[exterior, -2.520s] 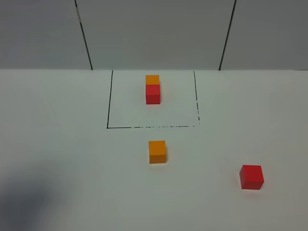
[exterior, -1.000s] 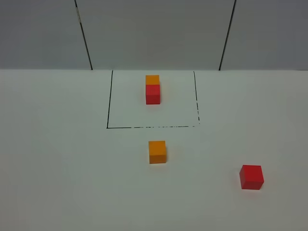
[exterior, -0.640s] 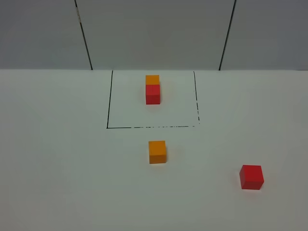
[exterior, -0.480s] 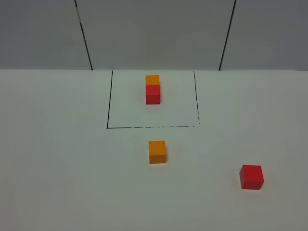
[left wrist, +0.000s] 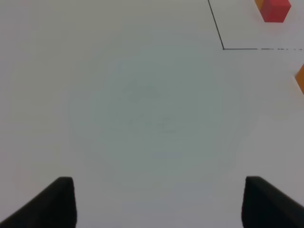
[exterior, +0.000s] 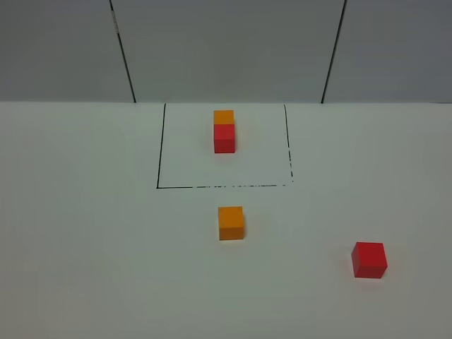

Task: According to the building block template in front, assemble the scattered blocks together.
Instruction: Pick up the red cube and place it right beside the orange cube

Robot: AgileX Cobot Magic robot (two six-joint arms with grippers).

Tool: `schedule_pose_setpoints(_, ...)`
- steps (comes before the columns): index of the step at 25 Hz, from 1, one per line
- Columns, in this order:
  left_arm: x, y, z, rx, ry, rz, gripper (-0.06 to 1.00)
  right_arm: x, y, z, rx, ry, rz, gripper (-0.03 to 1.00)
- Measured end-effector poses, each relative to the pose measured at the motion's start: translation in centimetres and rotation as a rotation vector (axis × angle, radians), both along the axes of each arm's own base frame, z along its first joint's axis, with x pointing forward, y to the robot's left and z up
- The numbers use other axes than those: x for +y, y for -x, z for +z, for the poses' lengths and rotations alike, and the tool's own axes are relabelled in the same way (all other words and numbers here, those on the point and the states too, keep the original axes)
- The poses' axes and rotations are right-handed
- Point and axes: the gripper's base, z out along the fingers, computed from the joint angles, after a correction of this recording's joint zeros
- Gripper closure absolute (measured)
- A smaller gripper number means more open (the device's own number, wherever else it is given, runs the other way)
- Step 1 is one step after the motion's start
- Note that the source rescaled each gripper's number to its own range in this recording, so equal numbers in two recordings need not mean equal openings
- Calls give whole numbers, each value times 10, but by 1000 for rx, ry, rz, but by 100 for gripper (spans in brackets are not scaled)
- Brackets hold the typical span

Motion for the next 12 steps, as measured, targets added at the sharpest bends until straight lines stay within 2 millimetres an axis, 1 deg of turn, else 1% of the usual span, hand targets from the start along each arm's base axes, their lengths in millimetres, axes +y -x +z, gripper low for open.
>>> schedule_pose_setpoints(12,0,0,0,0,0,0,37,0,0,0,0,0,0,24)
